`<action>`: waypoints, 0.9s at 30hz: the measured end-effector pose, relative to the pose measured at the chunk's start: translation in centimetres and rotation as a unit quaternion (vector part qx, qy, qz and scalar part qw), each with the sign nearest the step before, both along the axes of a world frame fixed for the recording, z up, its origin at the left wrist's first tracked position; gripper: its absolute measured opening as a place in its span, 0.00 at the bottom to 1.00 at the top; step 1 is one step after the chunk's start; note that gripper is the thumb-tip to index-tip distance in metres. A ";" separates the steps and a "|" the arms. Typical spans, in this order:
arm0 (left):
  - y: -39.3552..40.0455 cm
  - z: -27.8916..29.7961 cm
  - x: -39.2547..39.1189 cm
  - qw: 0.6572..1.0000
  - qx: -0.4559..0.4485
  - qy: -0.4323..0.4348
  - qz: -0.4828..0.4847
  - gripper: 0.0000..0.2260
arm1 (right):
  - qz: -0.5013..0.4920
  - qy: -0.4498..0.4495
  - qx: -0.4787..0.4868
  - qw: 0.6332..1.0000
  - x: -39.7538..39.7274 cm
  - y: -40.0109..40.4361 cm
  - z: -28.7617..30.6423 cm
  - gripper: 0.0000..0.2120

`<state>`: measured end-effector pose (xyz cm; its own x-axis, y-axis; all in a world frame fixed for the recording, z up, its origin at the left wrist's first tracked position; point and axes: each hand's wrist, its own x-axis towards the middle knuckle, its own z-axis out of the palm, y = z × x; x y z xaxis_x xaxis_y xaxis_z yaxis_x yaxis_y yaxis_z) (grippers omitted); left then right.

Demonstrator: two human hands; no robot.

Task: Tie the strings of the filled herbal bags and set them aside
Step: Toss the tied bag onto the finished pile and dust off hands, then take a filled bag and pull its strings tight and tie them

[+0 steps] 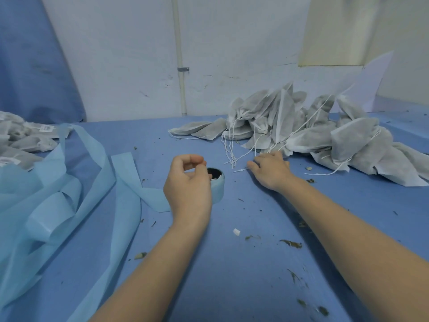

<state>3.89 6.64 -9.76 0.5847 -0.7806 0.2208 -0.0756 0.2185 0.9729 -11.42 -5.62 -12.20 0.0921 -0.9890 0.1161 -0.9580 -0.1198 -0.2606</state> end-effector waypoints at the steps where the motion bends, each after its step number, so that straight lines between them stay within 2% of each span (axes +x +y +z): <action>1: 0.1 0.0 -0.1 1.000 0.002 0.000 0.000 0.11 | 0.002 0.004 0.008 1.000 0.0 0.1 0.2 0.18; 4: 0.1 0.0 -0.1 1.000 0.001 -0.002 0.002 0.11 | 0.004 -0.012 0.014 1.000 0.3 0.3 0.6 0.19; 6: 0.0 0.1 0.1 1.000 -0.004 0.004 0.001 0.11 | 0.037 -0.112 0.007 0.993 0.4 0.7 0.7 0.20; 9: 0.0 0.2 0.2 1.000 -0.005 0.010 0.000 0.11 | 0.102 -0.292 0.020 0.951 0.8 2.4 0.9 0.19; 12: 0.1 0.2 0.1 1.000 -0.001 0.010 -0.003 0.10 | 0.127 -0.339 0.037 0.931 0.4 3.3 1.1 0.17; 17: 0.5 0.5 -0.1 1.000 0.000 0.002 -0.010 0.11 | 0.030 -0.246 -0.024 0.969 0.1 1.2 1.2 0.16; 24: 0.2 0.6 0.6 1.000 -0.004 0.007 0.002 0.12 | 0.005 -0.067 0.021 0.998 2.8 -4.3 1.5 0.22; 27: 0.1 0.8 1.1 1.000 -0.007 0.007 0.014 0.12 | -0.037 -0.043 0.044 0.997 3.3 -5.9 1.6 0.23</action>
<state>4.94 6.73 -8.91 0.6094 -0.7609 0.2228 -0.0681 0.2297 0.9709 -8.10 -11.54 -10.63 0.0124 -0.9994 0.0337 -0.9368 -0.0234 -0.3491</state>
